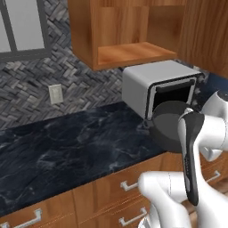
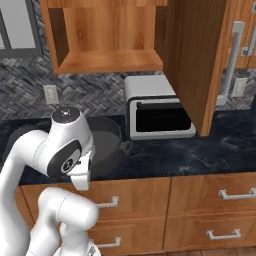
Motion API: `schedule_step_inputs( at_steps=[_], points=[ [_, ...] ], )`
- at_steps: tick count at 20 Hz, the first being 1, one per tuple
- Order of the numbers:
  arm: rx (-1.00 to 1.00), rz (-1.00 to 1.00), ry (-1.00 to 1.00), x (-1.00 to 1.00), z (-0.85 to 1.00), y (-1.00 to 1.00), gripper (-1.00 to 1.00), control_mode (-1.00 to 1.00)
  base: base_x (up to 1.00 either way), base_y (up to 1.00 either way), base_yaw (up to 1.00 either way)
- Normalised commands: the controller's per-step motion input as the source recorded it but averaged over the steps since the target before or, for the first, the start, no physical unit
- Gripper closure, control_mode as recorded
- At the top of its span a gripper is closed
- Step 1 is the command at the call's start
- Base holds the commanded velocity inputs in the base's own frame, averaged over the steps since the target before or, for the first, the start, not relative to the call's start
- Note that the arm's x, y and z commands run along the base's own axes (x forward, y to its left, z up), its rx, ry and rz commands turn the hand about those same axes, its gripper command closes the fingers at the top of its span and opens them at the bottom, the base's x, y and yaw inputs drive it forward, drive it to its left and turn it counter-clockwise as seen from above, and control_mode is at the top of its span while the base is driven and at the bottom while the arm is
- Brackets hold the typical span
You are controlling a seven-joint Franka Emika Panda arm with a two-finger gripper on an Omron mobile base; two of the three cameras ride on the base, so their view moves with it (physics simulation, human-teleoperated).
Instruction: Pick the kettle from the cabinet and place it on a stove burner. Then pick the pot from the counter and place it on another stove burner. Finally, turn both burners on.
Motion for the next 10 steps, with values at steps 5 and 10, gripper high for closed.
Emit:
schedule_step_inputs(
  at_steps=[5, 10],
  points=[
    [0.0, 0.0, 0.0, 0.0, 0.0, 0.0, 1.0, 1.0, -0.45, 0.24, 0.0],
    [0.0, 0.0, 0.0, 0.0, 0.0, 0.0, 1.0, 1.0, -0.36, 0.41, 0.0]
  ],
)
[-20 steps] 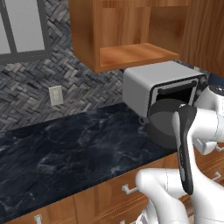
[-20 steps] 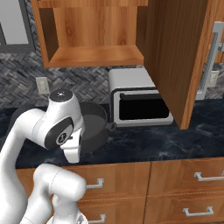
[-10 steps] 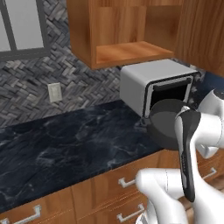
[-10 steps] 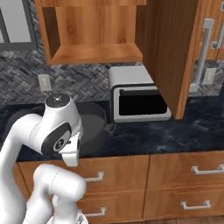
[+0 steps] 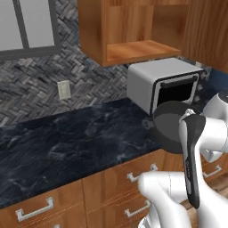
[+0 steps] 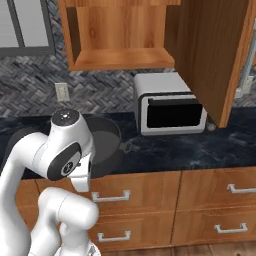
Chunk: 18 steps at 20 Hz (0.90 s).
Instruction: Pick the kettle from the cabinet and place it on a stove burner. Then pick the pot from the counter and place it on another stove burner. Finally, turn both burners on.
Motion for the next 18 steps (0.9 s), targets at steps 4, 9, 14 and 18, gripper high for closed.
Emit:
schedule_step_inputs(
  at_steps=[4, 9, 14, 18],
  points=[
    [0.0, 0.0, 0.0, 0.0, 0.0, 0.0, 1.0, 1.0, -0.36, 0.46, 0.0],
    [0.0, 0.0, 0.0, 0.0, 0.0, 0.0, 1.0, 1.0, -0.4, 0.42, 0.0],
    [0.0, 0.0, 0.0, 0.0, 0.0, 0.0, 1.0, 1.0, -0.44, 0.39, 0.0],
    [0.0, 0.0, 0.0, 0.0, 0.0, 0.0, 1.0, 1.0, -0.43, 0.4, 0.0]
  ],
)
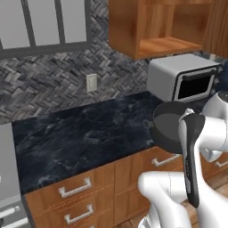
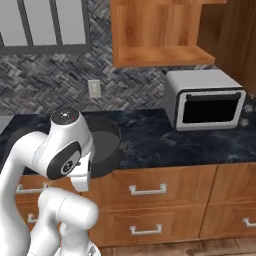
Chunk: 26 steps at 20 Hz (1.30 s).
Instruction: Pick the kettle from the cabinet and place it on a stove burner. Then pick the pot from the counter and place it on another stove burner. Finally, turn both burners on.
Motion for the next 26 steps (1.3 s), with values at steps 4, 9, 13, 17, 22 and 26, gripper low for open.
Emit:
schedule_step_inputs(
  at_steps=[4, 9, 13, 17, 22, 26],
  points=[
    [0.0, 0.0, 0.0, 0.0, 0.0, 0.0, 1.0, 1.0, -0.41, 0.39, 0.0],
    [0.0, 0.0, 0.0, 0.0, 0.0, 0.0, 1.0, 1.0, -0.33, 0.42, 0.0],
    [0.0, 0.0, 0.0, 0.0, 0.0, 0.0, 1.0, 1.0, -0.28, 0.44, 0.0],
    [0.0, 0.0, 0.0, 0.0, 0.0, 0.0, 1.0, 1.0, -0.26, 0.46, 0.0],
    [0.0, 0.0, 0.0, 0.0, 0.0, 0.0, 1.0, 1.0, -0.23, 0.48, 0.0],
    [0.0, 0.0, 0.0, 0.0, 0.0, 0.0, 1.0, 1.0, -0.2, 0.51, 0.0]
  ],
)
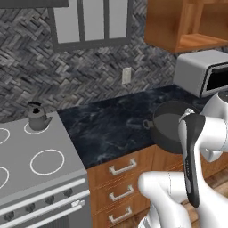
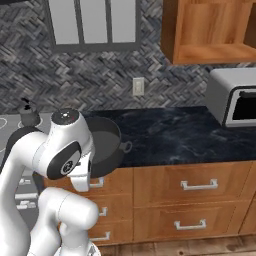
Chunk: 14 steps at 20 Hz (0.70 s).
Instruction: Pick the kettle from the cabinet and place it on a stove burner. Then pick the pot from the counter and place it on another stove burner. Finally, turn both burners on.
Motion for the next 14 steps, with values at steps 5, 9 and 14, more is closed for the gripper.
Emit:
schedule_step_inputs(
  at_steps=[5, 9, 14],
  points=[
    [0.0, 0.0, 0.0, 0.0, 0.0, 0.0, 1.0, 1.0, -0.18, 0.55, 0.0],
    [0.0, 0.0, 0.0, 0.0, 0.0, 0.0, 1.0, 1.0, -0.17, 0.57, 0.0],
    [0.0, 0.0, 0.0, 0.0, 0.0, 0.0, 1.0, 1.0, -0.16, 0.6, 0.0]
  ],
)
